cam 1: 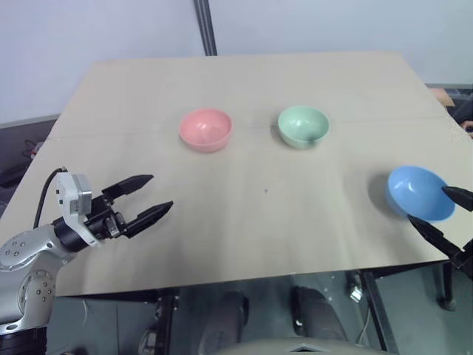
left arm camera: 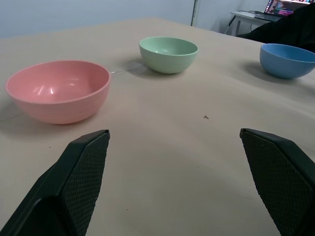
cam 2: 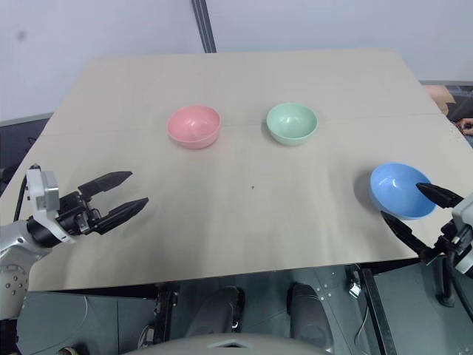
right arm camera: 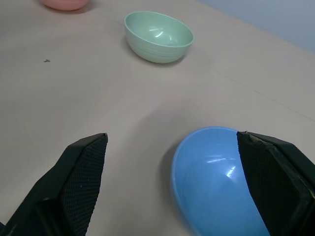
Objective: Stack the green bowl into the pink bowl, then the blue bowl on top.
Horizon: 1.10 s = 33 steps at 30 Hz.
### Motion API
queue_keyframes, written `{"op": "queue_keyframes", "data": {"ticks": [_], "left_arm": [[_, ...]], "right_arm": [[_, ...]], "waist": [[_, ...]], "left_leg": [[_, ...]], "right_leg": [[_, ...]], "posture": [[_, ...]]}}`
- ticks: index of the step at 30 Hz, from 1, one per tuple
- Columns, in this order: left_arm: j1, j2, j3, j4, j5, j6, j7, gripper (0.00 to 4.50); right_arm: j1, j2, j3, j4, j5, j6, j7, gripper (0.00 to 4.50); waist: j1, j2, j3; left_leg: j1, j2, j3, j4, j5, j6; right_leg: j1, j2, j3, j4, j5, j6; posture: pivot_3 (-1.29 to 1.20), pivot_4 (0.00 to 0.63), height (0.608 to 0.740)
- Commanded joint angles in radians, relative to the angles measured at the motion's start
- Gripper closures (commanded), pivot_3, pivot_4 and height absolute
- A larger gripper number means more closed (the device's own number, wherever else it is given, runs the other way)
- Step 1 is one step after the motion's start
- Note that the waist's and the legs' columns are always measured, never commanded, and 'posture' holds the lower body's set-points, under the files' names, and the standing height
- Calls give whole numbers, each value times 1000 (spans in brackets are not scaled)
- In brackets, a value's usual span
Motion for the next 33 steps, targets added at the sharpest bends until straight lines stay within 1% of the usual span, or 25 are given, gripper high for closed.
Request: {"op": "queue_keyframes", "data": {"ticks": [1,7,11,13,15,18,19,20,21,23,26,30,33], "left_arm": [[-22,12,30,-23,-12,8,2,0],[-49,-16,8,-61,-26,43,41,0],[-60,-43,-4,-79,4,34,83,0],[-96,-51,-36,-87,118,7,194,0],[-132,-44,-81,-112,238,17,313,0],[-262,18,-195,-161,397,176,477,0],[-322,43,-242,-166,435,225,497,0],[-374,65,-289,-166,471,262,504,0],[-443,93,-368,-146,526,291,490,0],[-577,129,-526,-82,633,285,427,0],[-748,102,-712,41,756,280,367,0],[-880,45,-876,214,892,231,307,0],[-956,-22,-932,339,956,219,303,838]], "right_arm": [[-25,2,4,-42,21,17,-22,83],[-90,-15,78,-27,-5,20,-16,83],[-133,-28,125,-14,-27,20,-14,83],[-172,-31,161,-5,-15,29,-10,83],[-222,-32,209,3,6,42,1,83],[-333,-24,329,1,27,50,27,83],[-370,-15,364,-2,29,50,25,83],[-401,-6,391,-2,27,50,19,83],[-436,5,421,2,17,47,9,83],[-490,30,479,6,-2,44,-7,83],[-525,62,535,13,-32,34,-23,83],[-518,76,557,1,-64,18,-33,83],[-506,84,555,-13,-81,9,-51,0]], "waist": [[0,0,0],[0,0,0],[0,0,0],[0,0,0],[2,-1,0],[2,-3,0],[2,-3,0],[1,-3,0],[1,-3,0],[0,-3,0],[0,-3,0],[-5,-2,1],[-3,-3,1]], "left_leg": [[0,0,0,0,0,0],[0,0,0,0,0,0],[0,0,0,0,0,0],[0,0,0,0,0,0],[1,0,-1,0,0,0],[1,-1,-1,0,0,0],[1,-1,-1,1,0,0],[1,-1,-2,1,0,0],[1,-1,-3,1,0,0],[0,-1,-3,1,0,0],[-1,-2,-3,1,0,0],[-4,-3,-3,0,0,0],[-5,-3,-3,-1,0,0]], "right_leg": [[0,0,0,0,0,0],[0,0,0,0,0,0],[0,0,0,0,1,-1],[0,0,0,0,1,-1],[0,0,0,0,1,0],[1,0,0,1,1,0],[1,1,0,1,1,0],[1,1,-1,1,2,2],[1,1,-1,1,3,4],[1,1,-2,1,3,4],[0,1,-1,0,5,0],[-3,1,-1,0,5,0],[-5,1,-1,0,5,0]], "posture": [[0,150,740],[0,150,740],[0,150,740],[0,150,740],[0,150,740],[0,150,740],[0,150,740],[0,150,740],[0,150,740],[0,150,740],[0,150,740],[0,150,740],[0,150,740]]}}
